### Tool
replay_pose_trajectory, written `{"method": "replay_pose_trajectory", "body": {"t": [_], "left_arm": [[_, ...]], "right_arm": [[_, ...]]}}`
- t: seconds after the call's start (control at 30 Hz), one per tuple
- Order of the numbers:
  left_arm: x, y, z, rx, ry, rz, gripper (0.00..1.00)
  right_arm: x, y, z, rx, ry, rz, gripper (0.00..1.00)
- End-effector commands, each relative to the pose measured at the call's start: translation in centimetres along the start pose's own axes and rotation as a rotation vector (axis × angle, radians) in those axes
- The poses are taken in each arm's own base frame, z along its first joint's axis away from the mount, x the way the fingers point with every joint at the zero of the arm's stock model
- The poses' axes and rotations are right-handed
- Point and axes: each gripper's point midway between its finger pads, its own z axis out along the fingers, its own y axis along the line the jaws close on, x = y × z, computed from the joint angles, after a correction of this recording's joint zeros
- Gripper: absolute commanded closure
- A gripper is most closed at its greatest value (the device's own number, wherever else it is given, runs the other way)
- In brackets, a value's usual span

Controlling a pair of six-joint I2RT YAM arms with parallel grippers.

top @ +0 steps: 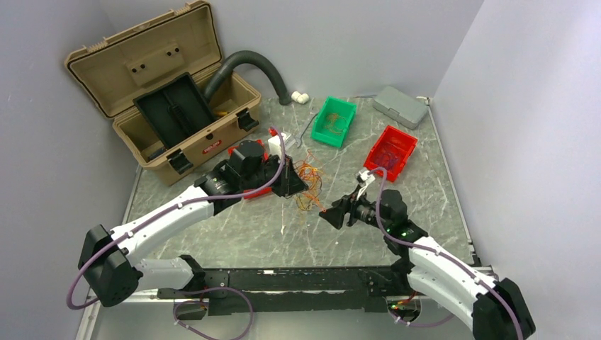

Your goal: Untangle the cables

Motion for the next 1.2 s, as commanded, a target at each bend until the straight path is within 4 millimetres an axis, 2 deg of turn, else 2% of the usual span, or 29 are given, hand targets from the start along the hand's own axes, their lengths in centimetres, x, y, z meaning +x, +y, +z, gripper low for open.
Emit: {"method": "replay_pose_trajectory", "body": {"t": [0.0, 0.13, 0.3, 0.4, 0.47, 0.5, 0.53, 0.6, 0.63, 0.67, 0.77, 0.87, 1.0, 1.07, 1.13, 1.17], "left_arm": [[-3.2, -3.5, -0.8, 0.117, -0.088, -0.026, 0.98], [-5.0, -5.2, -1.7, 0.17, -0.144, -0.039, 0.97], [-5.9, -6.6, -2.0, 0.216, -0.142, -0.055, 0.97], [-6.2, -7.3, -2.2, 0.241, -0.143, -0.062, 0.97], [-6.4, -7.4, -2.4, 0.244, -0.149, -0.064, 0.97], [-6.5, -7.5, -2.5, 0.245, -0.152, -0.062, 0.97], [-6.7, -7.5, -2.6, 0.244, -0.157, -0.061, 0.97], [-6.9, -7.1, -2.8, 0.224, -0.172, -0.056, 0.97], [-7.3, -6.4, -3.0, 0.189, -0.19, -0.057, 0.97], [-7.5, -5.6, -3.3, 0.151, -0.209, -0.058, 0.97], [-8.3, -1.4, -5.0, -0.032, -0.294, -0.105, 1.0], [-8.6, 2.7, -7.9, -0.147, -0.409, -0.189, 1.0], [-8.0, 5.6, -10.0, -0.228, -0.478, -0.223, 1.0], [-7.6, 5.9, -10.1, -0.243, -0.466, -0.221, 1.0], [-7.3, 5.1, -9.6, -0.189, -0.44, -0.208, 1.0], [-7.3, 4.4, -9.3, -0.147, -0.428, -0.199, 1.0]], "right_arm": [[-1.5, 2.5, 1.0, -0.128, -0.118, -0.098, 0.23], [-1.2, 4.8, 1.8, -0.225, -0.126, -0.177, 0.17], [-2.0, 7.0, 3.0, -0.296, -0.166, -0.255, 0.14], [-2.3, 7.3, 4.2, -0.278, -0.171, -0.263, 0.15], [-2.6, 7.3, 5.0, -0.271, -0.172, -0.261, 0.2], [-2.7, 7.2, 5.3, -0.266, -0.174, -0.256, 0.28], [-2.8, 7.1, 5.5, -0.256, -0.177, -0.243, 0.41], [-3.1, 6.5, 5.4, -0.221, -0.198, -0.21, 0.79], [-3.2, 6.1, 5.3, -0.197, -0.207, -0.188, 0.95], [-3.1, 5.5, 5.2, -0.162, -0.211, -0.163, 1.0], [-2.3, 3.2, 4.5, -0.025, -0.187, -0.09, 1.0], [-2.0, 0.0, 3.2, 0.173, -0.161, -0.033, 1.0], [-3.3, -3.6, 0.0, 0.435, -0.207, 0.018, 1.0], [-4.6, -3.8, -1.4, 0.477, -0.253, 0.014, 1.0], [-4.9, -2.3, -1.2, 0.388, -0.25, -0.042, 1.0], [-4.9, -1.2, -0.8, 0.317, -0.24, -0.074, 0.88]]}}
